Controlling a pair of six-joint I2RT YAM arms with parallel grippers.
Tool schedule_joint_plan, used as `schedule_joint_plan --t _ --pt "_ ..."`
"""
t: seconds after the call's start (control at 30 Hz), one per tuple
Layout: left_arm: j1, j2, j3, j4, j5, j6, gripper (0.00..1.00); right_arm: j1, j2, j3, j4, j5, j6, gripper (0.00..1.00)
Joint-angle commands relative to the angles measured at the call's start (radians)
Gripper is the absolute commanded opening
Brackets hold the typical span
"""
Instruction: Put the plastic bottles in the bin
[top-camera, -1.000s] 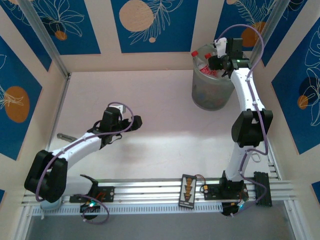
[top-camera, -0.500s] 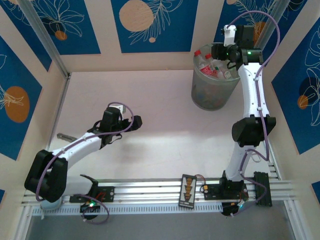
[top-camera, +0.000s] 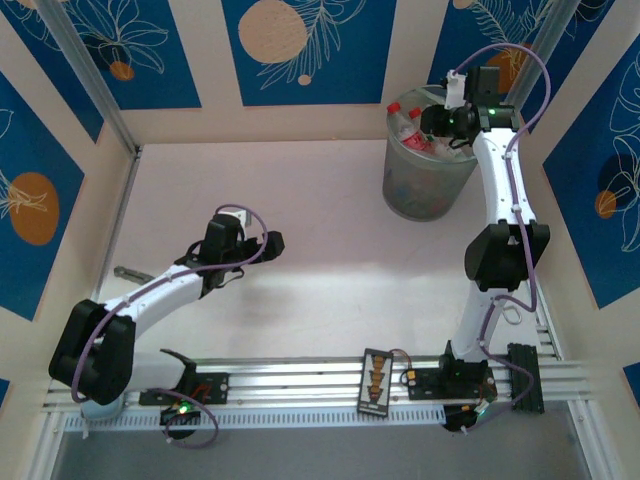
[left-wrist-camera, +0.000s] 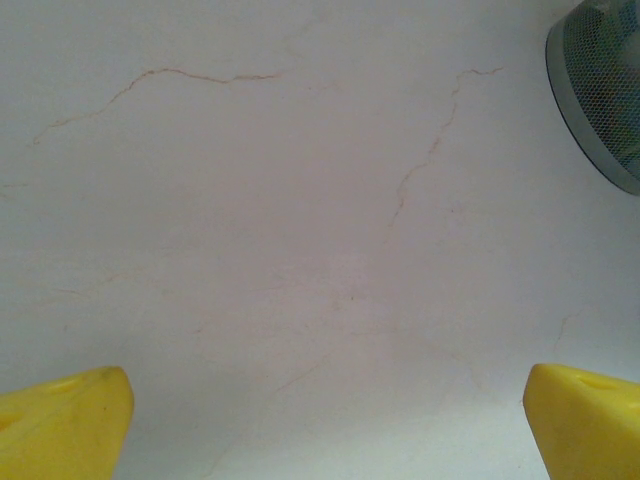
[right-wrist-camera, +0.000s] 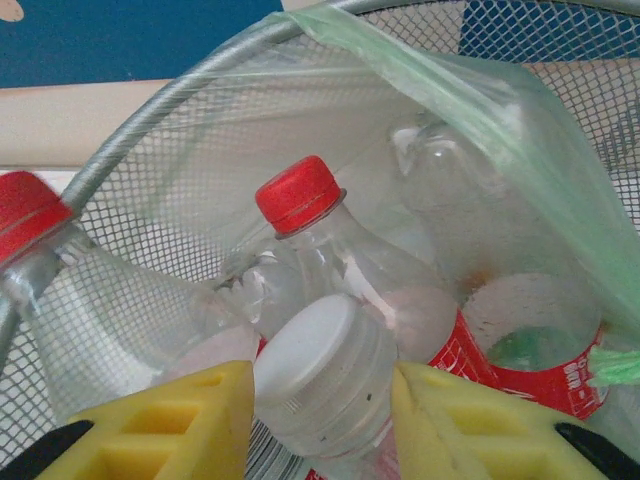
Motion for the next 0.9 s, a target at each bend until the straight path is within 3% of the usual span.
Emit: schedule_joint_plan --t 0.0,0.17,0.37,0.57,0.67,0.73,0.87 --pt "0.014 -0.001 0.018 -0.014 0.000 0.014 1.00 -0.001 -0.010 0.024 -0.017 -0.011 0.011 0.42" --pt "0.014 0.007 0.028 -0.006 0.003 0.017 1.00 0.000 -0.052 0.074 -0.044 -0.005 0.005 0.45" --pt "0.015 0.010 0.066 -0.028 0.003 0.046 1.00 0.038 -0.185 -0.033 -0.003 0.026 -0.011 0.51" --pt "0.016 -0.024 0.110 -0.093 -0.058 0.119 1.00 0.115 -0.431 -0.340 0.147 -0.004 -0.023 0.64" --pt "0.021 -0.058 0.123 -0.125 -0.118 0.174 1.00 0.200 -0.551 -0.511 0.188 -0.001 -0.059 0.77" --pt "0.022 -0.092 0.125 -0.132 -0.164 0.228 1.00 0.285 -0.619 -0.632 0.209 0.035 -0.090 0.99" --pt "0.035 -0.142 0.121 -0.164 -0.303 0.329 1.00 0.397 -0.725 -0.902 0.341 0.073 -0.056 0.99"
